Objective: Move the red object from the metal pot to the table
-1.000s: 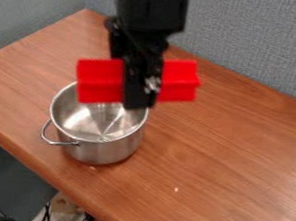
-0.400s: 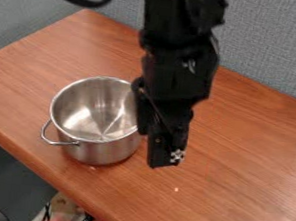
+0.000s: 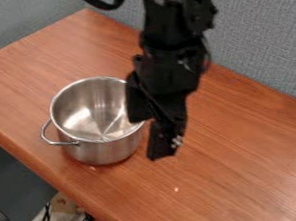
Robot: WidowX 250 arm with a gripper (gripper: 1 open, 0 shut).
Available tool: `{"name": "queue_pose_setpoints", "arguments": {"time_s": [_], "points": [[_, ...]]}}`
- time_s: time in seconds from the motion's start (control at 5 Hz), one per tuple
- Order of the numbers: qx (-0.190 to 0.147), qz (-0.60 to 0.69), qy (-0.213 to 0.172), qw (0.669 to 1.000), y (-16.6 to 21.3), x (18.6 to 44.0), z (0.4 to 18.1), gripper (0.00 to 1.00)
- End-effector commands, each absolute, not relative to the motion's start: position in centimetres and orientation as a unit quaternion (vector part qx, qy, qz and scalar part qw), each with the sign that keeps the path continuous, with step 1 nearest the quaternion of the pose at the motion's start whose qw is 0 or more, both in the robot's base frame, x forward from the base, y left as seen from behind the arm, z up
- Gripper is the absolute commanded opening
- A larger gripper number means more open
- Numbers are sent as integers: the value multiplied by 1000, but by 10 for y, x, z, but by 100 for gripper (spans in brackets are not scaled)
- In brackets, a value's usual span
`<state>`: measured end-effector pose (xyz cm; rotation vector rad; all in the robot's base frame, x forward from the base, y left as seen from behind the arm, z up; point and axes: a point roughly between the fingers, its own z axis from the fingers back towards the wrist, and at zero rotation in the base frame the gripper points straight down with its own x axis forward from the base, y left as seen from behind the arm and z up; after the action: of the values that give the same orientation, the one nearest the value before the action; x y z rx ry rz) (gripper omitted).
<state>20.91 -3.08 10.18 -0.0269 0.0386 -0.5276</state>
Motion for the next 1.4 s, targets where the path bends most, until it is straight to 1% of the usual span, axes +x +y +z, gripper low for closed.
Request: {"name": "queue_pose_setpoints", "arguments": {"time_s": [0.0, 0.2, 0.6, 0.8, 1.0, 1.2], "points": [[-4, -200, 19, 980, 3, 215, 98, 100], [5, -218, 21, 976, 19, 210, 88, 100], [30, -295, 6, 955, 24, 203, 68, 100], [34, -281, 32, 959, 32, 203, 72, 100], [37, -267, 59, 961, 39, 204, 79, 100], [33, -254, 56, 965, 34, 217, 68, 100]]}}
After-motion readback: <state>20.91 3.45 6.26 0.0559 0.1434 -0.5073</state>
